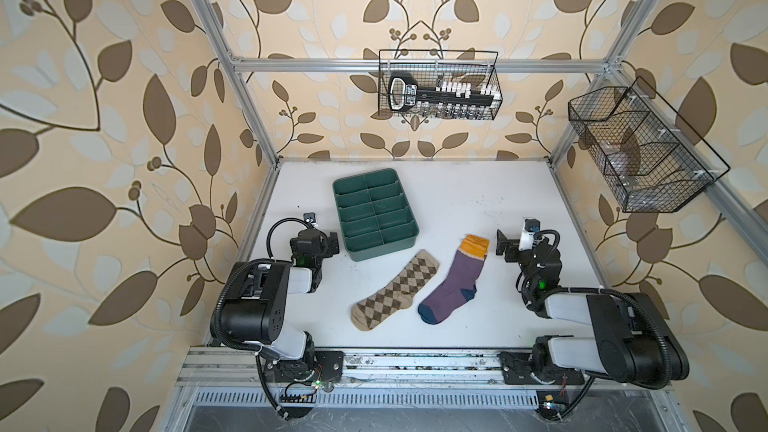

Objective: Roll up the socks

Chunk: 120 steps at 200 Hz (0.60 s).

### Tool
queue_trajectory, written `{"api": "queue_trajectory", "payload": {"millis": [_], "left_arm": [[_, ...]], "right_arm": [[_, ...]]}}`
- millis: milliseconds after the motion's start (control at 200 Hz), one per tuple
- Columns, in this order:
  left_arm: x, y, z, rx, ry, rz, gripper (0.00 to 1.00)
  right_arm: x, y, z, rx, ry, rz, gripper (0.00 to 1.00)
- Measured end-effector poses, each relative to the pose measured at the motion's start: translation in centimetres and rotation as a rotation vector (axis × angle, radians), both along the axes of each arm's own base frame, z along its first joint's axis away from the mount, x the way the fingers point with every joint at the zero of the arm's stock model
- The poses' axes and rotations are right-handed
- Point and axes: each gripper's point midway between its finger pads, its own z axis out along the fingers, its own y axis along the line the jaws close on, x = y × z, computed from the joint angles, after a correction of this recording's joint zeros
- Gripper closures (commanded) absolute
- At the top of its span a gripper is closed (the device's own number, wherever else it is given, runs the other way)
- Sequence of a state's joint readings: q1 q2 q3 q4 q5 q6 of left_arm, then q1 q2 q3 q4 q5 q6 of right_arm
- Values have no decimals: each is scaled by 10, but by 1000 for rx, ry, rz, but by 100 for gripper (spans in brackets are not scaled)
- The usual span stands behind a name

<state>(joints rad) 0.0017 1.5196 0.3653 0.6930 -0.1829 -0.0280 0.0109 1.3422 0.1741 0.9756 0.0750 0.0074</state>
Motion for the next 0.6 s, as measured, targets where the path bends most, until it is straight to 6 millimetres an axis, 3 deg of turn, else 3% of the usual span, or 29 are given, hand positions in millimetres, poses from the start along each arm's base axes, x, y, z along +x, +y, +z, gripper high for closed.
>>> {"api": "queue_trajectory", "payload": {"millis": [215,270,325,395,490,600], "left_arm": [[-4,7,11,23,-12,48,1],[-7,9,28,30,-33,69,1],[-9,11,59,27,-93,84,1],[-9,13,108,22,-198,101,1],[-14,13,176,-4,-337,152,1],[-17,6,225,-139,-398,204,1]], "right_arm": [[0,0,0,4,4,6,0],[1,0,1,11,22,21,0],[3,-1,14,19,20,31,0],[5,0,51,28,-37,42,0],[-1,2,129,79,-183,48,0],[-21,-1,207,202,-316,27,0]]}}
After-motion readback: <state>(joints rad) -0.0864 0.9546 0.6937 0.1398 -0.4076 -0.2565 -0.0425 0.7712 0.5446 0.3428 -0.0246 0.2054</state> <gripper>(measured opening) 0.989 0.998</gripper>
